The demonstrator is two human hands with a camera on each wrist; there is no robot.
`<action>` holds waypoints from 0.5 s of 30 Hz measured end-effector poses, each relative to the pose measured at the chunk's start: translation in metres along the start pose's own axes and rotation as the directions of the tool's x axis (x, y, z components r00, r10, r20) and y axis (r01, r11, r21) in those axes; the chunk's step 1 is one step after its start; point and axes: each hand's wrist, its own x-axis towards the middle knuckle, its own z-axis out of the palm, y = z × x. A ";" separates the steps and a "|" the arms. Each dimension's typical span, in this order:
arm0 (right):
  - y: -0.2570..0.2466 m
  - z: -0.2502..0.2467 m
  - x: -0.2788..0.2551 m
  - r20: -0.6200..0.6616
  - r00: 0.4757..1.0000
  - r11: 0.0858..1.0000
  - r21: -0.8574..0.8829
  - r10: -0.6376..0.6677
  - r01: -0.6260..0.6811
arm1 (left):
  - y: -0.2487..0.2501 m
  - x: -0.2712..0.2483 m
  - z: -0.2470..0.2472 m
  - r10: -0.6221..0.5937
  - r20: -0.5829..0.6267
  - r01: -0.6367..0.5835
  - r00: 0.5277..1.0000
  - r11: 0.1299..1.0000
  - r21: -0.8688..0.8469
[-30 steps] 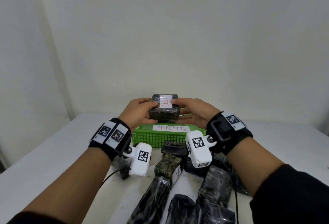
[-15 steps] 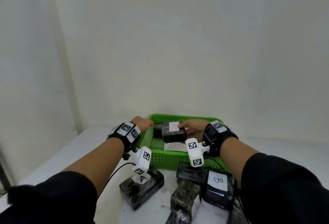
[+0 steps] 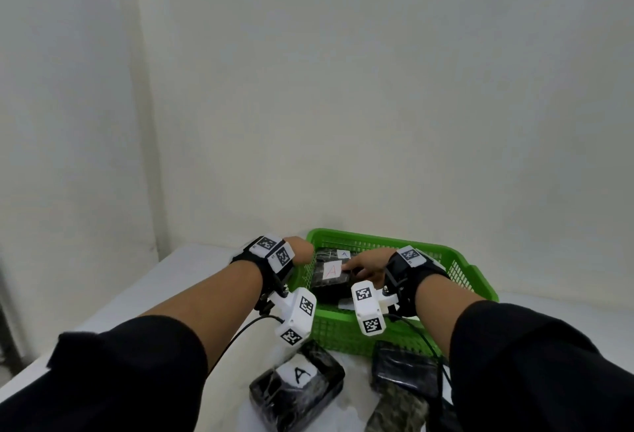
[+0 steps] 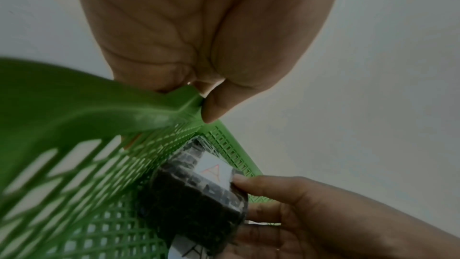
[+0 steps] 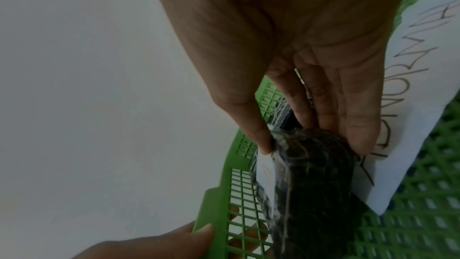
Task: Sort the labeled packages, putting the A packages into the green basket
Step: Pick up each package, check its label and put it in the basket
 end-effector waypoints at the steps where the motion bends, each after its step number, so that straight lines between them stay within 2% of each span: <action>1: -0.002 0.003 0.001 -0.002 1.000 1.000 -0.019 0.004 -0.004 | -0.003 0.002 0.000 0.006 0.015 -0.007 1.000 1.000 0.027; 5: -0.006 0.009 0.002 0.019 1.000 0.998 -0.061 0.019 -0.018 | -0.011 0.013 0.003 0.011 0.043 -0.012 0.999 1.000 0.027; 9: -0.011 0.009 0.000 0.053 0.998 0.993 -0.121 0.012 -0.005 | -0.010 0.019 0.004 0.071 0.014 -0.072 0.997 0.993 0.092; 13: -0.010 0.011 0.008 0.076 0.997 0.992 -0.125 0.016 -0.006 | -0.011 0.020 0.003 0.002 -0.039 -0.003 0.999 1.000 -0.012; 15: -0.009 0.013 0.005 0.089 0.996 0.994 -0.105 0.008 0.001 | -0.009 0.010 0.000 0.010 -0.015 -0.009 1.000 1.000 0.017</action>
